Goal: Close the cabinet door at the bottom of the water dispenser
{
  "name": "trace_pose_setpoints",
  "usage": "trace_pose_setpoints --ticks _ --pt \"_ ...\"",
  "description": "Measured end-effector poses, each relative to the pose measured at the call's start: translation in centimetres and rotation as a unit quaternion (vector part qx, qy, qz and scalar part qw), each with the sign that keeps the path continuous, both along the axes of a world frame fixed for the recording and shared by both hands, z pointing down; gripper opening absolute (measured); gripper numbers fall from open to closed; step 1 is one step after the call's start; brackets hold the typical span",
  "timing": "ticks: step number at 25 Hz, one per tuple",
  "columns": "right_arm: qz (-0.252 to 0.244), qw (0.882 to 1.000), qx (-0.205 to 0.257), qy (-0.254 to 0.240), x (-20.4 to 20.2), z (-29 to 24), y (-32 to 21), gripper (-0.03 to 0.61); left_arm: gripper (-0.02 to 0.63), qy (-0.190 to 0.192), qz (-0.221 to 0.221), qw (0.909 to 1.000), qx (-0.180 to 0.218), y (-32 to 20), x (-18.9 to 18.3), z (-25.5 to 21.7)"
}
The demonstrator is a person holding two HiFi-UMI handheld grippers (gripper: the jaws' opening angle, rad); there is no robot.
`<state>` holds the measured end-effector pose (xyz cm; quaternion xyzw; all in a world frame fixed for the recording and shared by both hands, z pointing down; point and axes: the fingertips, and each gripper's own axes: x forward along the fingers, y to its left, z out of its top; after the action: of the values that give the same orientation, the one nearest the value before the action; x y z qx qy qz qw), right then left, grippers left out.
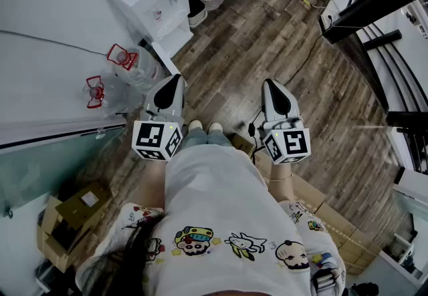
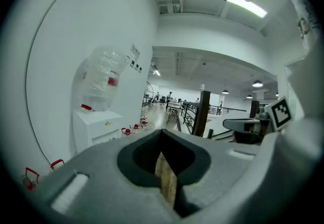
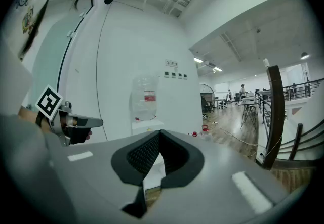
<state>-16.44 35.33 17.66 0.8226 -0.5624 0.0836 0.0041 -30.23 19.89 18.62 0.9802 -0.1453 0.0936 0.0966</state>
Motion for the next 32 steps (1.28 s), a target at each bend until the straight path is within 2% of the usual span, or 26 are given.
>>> trace_pose_setpoints --ticks 10,17,26,32 --pt "0.001 0.999 0.031 -0.017 1.4 -0.6 2.8 0.009 0.000 0.015 0.005 0.9999 0.007 2.3 2.0 -0.9" --pt "-0.007 0.999 0.031 -0.026 2.4 -0.6 3.4 0.012 0.008 0.016 0.009 0.9998 0.008 2.7 3.9 -1.0" --pt "-0.011 0.999 0.028 -0.039 6.2 0.8 0.7 0.047 0.059 0.008 0.015 0.9998 0.006 -0.1 7.7 0.3" --pt "-0.022 0.998 0.018 -0.053 9.8 1.9 -3.0 0.080 0.064 0.007 0.007 0.9999 -0.006 -3.8 11.5 1.4"
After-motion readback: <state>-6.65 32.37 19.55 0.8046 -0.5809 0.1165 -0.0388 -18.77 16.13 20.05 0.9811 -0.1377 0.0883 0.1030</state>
